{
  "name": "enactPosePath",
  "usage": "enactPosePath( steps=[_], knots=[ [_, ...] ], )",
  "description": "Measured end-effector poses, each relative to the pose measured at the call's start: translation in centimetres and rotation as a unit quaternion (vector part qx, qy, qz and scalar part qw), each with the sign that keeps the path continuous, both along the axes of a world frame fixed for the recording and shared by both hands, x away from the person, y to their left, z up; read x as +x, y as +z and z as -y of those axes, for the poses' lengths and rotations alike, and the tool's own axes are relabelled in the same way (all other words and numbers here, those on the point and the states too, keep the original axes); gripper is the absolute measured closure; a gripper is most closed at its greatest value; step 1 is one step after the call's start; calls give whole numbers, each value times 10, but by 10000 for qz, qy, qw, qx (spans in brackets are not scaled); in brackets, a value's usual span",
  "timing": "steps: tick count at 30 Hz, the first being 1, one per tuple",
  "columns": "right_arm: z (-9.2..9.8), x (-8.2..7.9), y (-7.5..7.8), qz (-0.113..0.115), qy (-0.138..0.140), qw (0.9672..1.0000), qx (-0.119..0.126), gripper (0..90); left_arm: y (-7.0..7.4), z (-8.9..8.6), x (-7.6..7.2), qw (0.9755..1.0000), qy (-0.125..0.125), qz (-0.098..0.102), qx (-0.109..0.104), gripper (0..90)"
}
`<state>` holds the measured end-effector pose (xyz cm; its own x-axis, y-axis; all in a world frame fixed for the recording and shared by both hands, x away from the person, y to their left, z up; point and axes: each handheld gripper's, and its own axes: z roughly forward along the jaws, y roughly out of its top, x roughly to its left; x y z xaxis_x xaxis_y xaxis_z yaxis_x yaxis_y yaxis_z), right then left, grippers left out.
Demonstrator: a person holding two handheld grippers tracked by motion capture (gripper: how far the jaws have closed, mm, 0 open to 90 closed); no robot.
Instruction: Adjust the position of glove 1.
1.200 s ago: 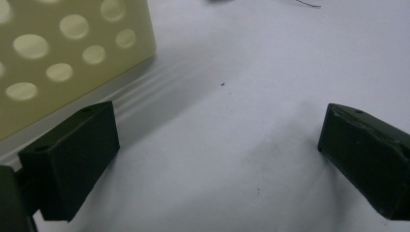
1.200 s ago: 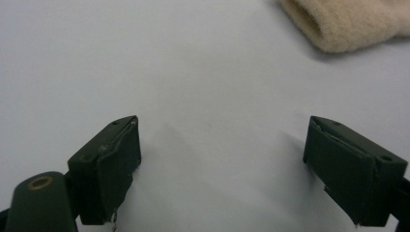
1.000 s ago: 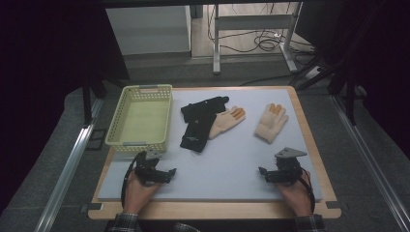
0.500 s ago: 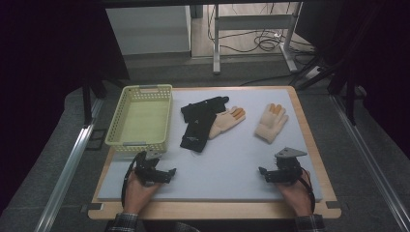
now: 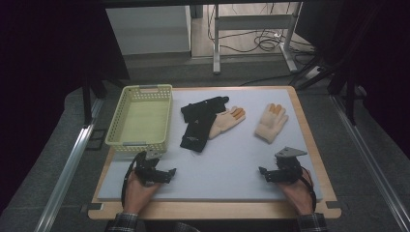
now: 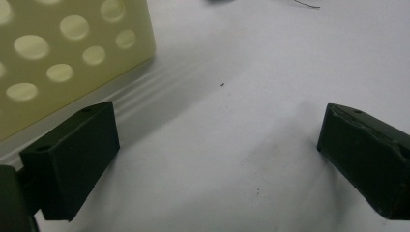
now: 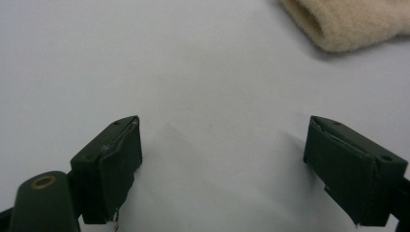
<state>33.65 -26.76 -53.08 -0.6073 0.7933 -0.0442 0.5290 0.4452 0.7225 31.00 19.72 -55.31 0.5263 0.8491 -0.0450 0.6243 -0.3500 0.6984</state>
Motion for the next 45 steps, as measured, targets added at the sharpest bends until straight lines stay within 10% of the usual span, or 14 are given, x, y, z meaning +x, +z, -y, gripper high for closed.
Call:
enactPosePath(
  steps=[25, 45],
  knots=[
    [-71, 41, 34, -44, 789, 9965, 268, 247, 0, 0, 0, 10000, -19, -1, 28, 17],
    [-178, 101, 46, -15, 1255, 9921, 8, 623, 0, -1, 0, 10000, -27, -9, 29, 17]
  ],
)
